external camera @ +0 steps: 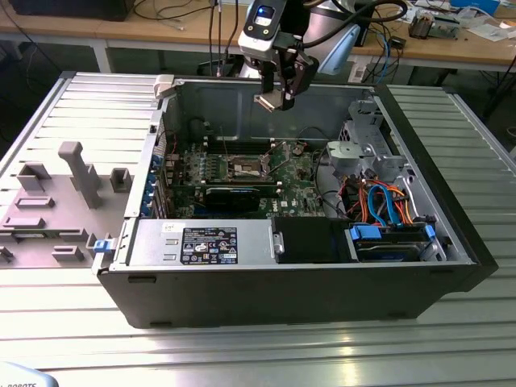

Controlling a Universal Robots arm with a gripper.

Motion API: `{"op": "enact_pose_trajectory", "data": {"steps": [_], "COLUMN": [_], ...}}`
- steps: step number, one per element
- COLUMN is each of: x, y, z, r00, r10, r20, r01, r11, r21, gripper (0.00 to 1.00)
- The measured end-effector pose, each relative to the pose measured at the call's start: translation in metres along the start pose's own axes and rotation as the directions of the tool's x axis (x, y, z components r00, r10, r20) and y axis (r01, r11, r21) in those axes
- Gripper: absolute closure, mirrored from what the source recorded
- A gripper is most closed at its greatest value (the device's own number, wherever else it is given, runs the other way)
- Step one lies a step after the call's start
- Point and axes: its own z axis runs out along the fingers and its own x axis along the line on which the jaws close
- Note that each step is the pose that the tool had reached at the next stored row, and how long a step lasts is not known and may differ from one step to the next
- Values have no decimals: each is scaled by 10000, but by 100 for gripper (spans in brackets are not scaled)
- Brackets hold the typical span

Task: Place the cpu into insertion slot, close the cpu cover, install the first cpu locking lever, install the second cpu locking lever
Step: 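Place the cpu into insertion slot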

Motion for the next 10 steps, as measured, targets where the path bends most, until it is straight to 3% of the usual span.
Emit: {"op": "enact_pose_trajectory", "data": {"steps": [10], "x": [0], "y": [0], "z": [0], "r00": [10000], "r10": [43], "r20": [4], "r01": [-43], "r11": [10000], "r21": [-1], "gripper": [46]}}
